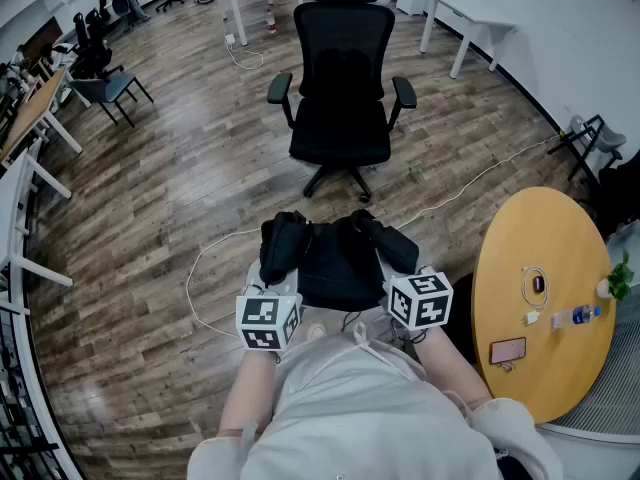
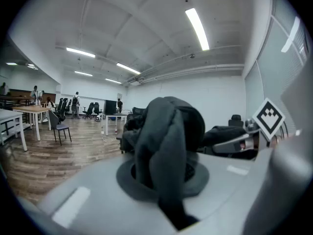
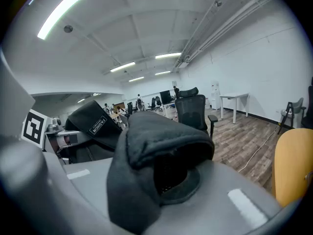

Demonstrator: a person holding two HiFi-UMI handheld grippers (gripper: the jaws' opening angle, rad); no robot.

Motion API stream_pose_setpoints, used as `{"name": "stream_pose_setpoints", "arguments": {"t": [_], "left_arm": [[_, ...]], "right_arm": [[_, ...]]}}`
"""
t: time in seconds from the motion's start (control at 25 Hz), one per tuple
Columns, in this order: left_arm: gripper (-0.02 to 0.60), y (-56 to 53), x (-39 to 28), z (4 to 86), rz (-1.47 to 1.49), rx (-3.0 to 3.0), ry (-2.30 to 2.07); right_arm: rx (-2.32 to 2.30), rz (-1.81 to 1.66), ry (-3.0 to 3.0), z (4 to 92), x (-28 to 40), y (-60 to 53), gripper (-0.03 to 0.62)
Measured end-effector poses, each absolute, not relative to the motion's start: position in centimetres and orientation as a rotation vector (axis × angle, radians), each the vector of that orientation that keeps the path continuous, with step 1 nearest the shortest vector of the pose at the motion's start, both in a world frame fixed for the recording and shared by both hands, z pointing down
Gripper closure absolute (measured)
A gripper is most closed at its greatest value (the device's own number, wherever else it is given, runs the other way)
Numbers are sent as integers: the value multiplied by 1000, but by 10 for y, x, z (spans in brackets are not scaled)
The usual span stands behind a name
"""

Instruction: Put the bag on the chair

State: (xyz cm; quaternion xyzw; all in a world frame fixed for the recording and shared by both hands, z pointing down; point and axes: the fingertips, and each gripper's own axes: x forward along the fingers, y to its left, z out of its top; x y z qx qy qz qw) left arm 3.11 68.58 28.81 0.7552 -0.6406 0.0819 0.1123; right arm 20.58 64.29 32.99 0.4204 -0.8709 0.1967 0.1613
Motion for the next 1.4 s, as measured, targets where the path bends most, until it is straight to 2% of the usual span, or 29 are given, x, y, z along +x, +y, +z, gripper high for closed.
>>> {"name": "stream_pose_setpoints", "arguments": {"t": [1.4], "left_arm": [[557,571,-65,314,262,2244,-1714]], "right_arm": [[1313,697,-2362,353,114,539,563]]}}
